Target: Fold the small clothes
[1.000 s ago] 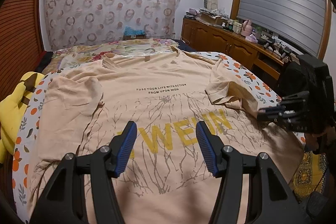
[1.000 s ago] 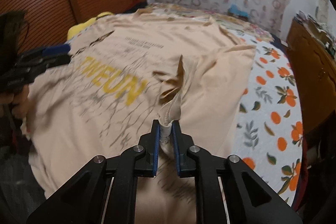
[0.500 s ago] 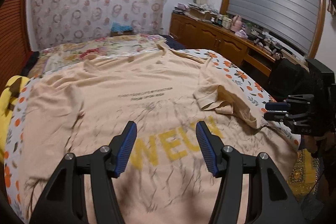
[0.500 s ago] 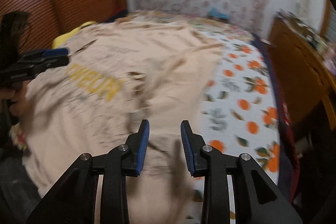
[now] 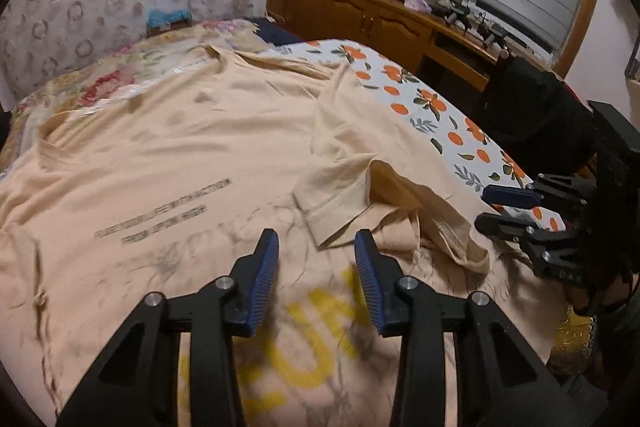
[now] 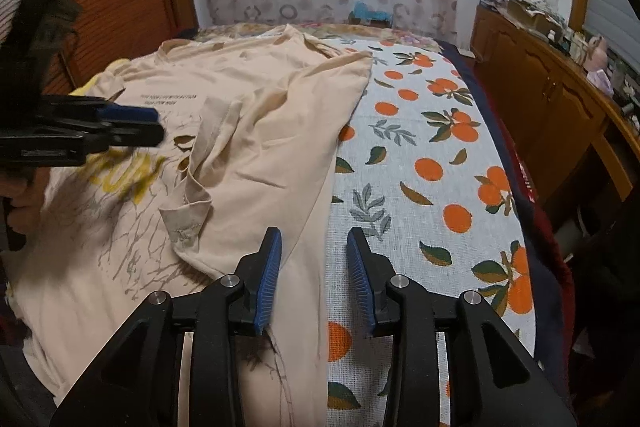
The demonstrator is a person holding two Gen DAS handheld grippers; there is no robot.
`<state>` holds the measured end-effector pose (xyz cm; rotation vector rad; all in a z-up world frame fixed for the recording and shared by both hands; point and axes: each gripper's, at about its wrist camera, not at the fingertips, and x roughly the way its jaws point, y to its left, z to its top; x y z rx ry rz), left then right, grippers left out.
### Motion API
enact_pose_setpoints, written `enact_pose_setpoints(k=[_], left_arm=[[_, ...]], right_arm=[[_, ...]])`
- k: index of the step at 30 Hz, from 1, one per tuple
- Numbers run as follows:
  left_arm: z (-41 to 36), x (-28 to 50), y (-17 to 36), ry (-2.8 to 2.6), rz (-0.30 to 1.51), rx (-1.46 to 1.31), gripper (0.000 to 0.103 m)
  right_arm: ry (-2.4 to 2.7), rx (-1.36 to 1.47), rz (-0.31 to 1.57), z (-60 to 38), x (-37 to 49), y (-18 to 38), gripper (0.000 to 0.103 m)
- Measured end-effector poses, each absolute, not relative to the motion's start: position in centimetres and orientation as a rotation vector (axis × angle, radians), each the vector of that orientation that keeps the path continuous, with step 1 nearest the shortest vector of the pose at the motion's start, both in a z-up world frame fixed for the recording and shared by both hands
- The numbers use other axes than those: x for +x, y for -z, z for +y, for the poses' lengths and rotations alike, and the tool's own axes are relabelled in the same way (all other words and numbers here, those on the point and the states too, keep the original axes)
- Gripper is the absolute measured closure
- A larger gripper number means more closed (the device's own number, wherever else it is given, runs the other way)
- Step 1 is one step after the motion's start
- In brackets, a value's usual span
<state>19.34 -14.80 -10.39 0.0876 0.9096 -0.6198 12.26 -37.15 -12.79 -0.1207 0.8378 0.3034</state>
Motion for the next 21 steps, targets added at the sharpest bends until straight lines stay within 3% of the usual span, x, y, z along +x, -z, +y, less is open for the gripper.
enact_pose_setpoints(k=[6, 8, 21], left_arm=[[-16.7, 20.5, 11.2, 0.598, 0.914, 0.159, 0.066], [-16.9, 20.5, 11.3, 0.604, 0.906, 0.186, 0.099], [-10.4, 21.8, 8.4, 0.523, 0.845, 0.145, 0.102]], right_arm=[[-0.305, -0.125, 0.825, -37.2, 12.1, 12.9, 0.069], [-0.310, -0.116, 0.825, -37.3, 12.1, 12.9, 0.069], [-0.312, -0.119, 0.823, -37.2, 12.0, 12.9, 0.069]])
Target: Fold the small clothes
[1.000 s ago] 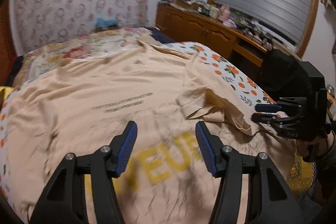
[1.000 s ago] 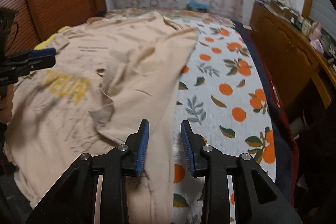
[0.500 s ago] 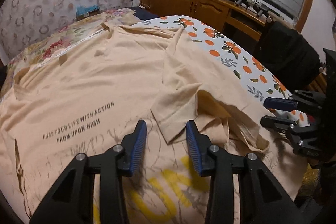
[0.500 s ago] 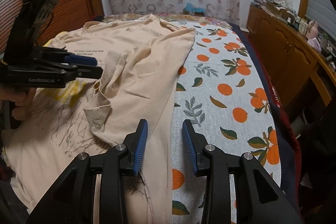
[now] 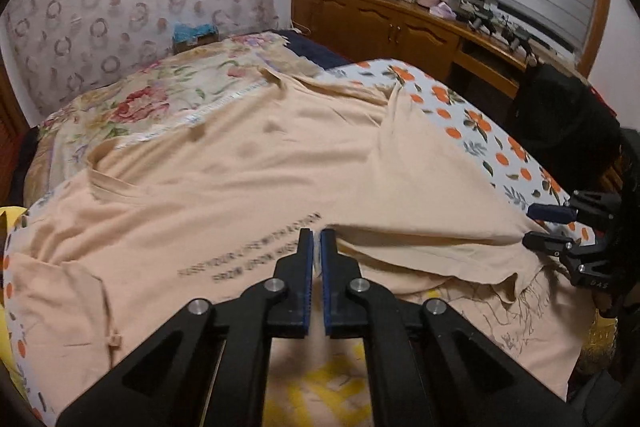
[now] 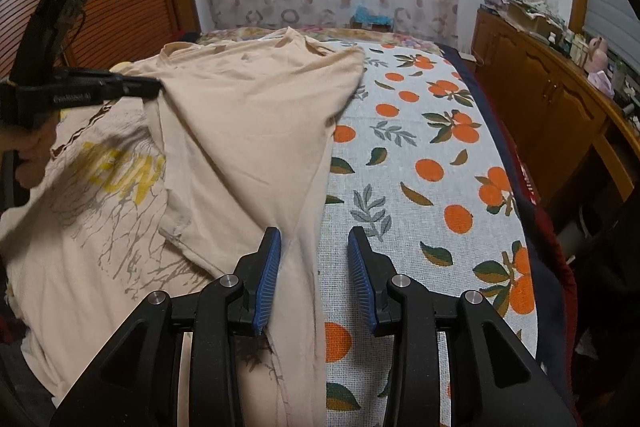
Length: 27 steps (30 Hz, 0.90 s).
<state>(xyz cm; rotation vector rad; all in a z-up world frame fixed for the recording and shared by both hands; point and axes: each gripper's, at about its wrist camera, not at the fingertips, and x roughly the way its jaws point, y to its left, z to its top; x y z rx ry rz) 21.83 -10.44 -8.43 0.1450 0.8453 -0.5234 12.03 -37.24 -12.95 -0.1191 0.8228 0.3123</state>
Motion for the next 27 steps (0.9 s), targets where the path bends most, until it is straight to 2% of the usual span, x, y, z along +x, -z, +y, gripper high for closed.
enact_pose_setpoints(k=[4, 6, 7, 8, 10, 12, 13, 27], left_arm=[[-9.3, 22.2, 8.2, 0.502, 0.844, 0.134, 0.101], [-8.8, 22.2, 8.3, 0.525, 0.861, 0.101, 0.097], [-8.5, 22.1, 8.3, 0.519, 0.861, 0.096, 0.087], [-8.3, 21.9, 8.2, 0.511, 0.850, 0.099, 0.071], [-7.6, 21.2, 8.1, 0.490, 0.821, 0.111, 0.059], [-6.9, 20.8, 8.1, 0.465, 0.816, 0.113, 0.052], [-6.3, 20.6, 7.9, 0.450, 0.803, 0.109, 0.044], [4.7, 20.4, 8.0, 0.242, 0.823, 0.053, 0.043]], right_arm=[[-0.312, -0.118, 0.823, -37.2, 12.0, 12.9, 0.068], [-0.313, -0.118, 0.823, -37.3, 12.0, 12.9, 0.068], [-0.313, -0.117, 0.823, -37.2, 12.0, 13.0, 0.068], [-0.313, -0.117, 0.823, -37.2, 12.0, 13.0, 0.068], [-0.313, -0.117, 0.823, -37.2, 12.0, 13.0, 0.068], [-0.314, -0.114, 0.823, -37.2, 12.0, 12.9, 0.068], [-0.314, -0.114, 0.823, -37.2, 12.0, 12.9, 0.068], [-0.314, -0.130, 0.826, -36.9, 12.0, 13.0, 0.063]])
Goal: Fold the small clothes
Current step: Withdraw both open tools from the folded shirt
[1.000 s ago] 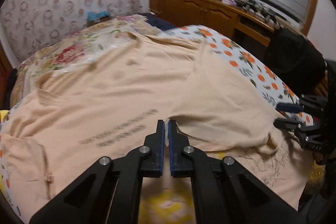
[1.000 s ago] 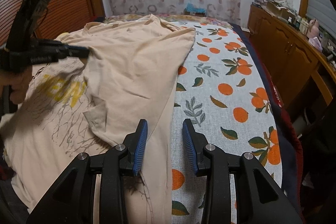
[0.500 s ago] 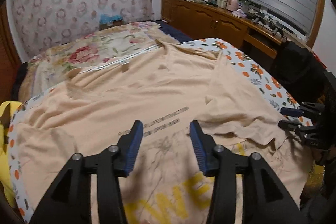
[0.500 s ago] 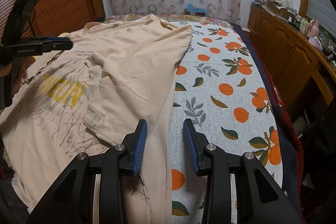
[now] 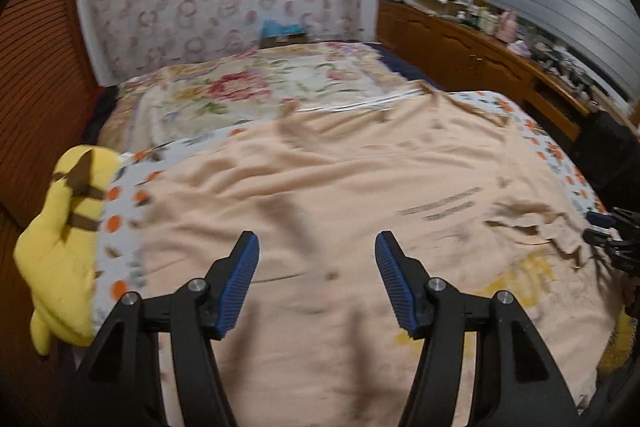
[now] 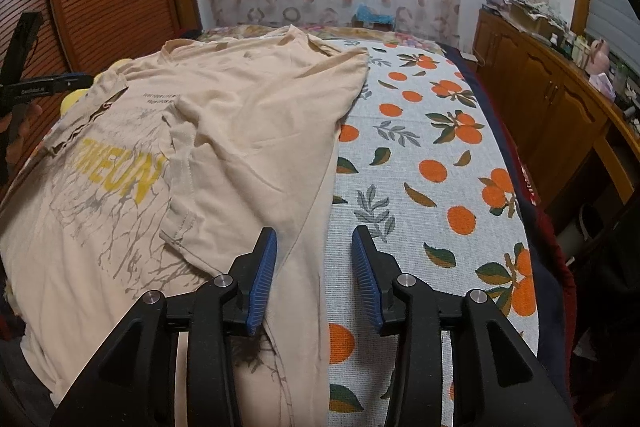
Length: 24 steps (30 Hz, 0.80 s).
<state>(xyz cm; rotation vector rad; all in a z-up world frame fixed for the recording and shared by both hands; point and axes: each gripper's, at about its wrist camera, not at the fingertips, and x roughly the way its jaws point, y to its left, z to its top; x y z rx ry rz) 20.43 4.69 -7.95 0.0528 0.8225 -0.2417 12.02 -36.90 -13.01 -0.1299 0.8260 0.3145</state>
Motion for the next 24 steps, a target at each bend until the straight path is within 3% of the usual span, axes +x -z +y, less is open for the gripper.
enact_pose_setpoints(k=[4, 8, 13, 24], left_arm=[[7.4, 21.0, 8.8, 0.195, 0.846, 0.026, 0.043], [9.5, 21.7, 9.7, 0.154, 0.861, 0.008, 0.043], [11.2, 22.6, 10.6, 0.119, 0.873, 0.005, 0.043], [13.3, 24.8, 11.5, 0.088, 0.904, -0.027, 0.043]], right_arm=[[-0.326, -0.162, 0.839, -36.6, 12.5, 12.9, 0.052], [-0.313, -0.158, 0.846, -37.1, 14.2, 12.1, 0.051], [-0.305, -0.162, 0.834, -37.2, 17.6, 10.9, 0.041], [-0.310, -0.174, 0.879, -35.3, 26.1, 11.1, 0.036]])
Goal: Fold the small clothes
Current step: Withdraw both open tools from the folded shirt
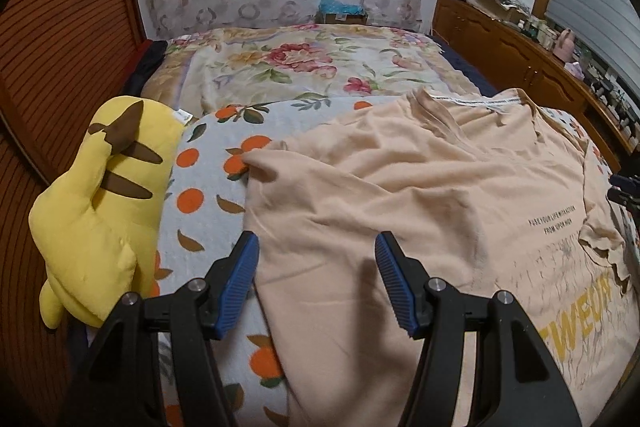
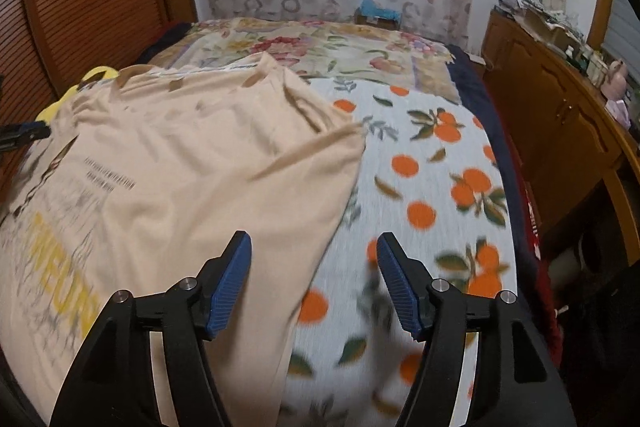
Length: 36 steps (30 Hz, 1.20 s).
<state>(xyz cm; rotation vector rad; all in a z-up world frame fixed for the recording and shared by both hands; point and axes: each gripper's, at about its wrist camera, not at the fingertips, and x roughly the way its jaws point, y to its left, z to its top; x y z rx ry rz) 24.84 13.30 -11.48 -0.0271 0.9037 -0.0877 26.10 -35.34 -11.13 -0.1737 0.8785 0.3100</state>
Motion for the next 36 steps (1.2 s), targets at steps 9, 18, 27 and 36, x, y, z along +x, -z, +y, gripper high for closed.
enact_pose_setpoints(k=[9, 18, 27, 36], left_arm=[[15.2, 27.2, 11.4, 0.056, 0.920, -0.027, 0.043], [17.1, 29.3, 12.3, 0.044, 0.951, -0.049, 0.043], [17.3, 28.7, 13.2, 0.051, 0.893, -0.050, 0.042], [17.3, 28.9, 13.3, 0.036, 0.879, -0.059, 0.041]], right_arm=[[-0.279, -0.156, 0.924, -35.8, 30.3, 12.0, 0.036], [-0.274, -0.152, 0.872, -35.7, 31.0, 12.2, 0.030], [-0.279, -0.157, 0.879, -35.7, 31.2, 12.5, 0.025], [-0.285, -0.164, 0.888, -35.3, 31.4, 12.5, 0.023]])
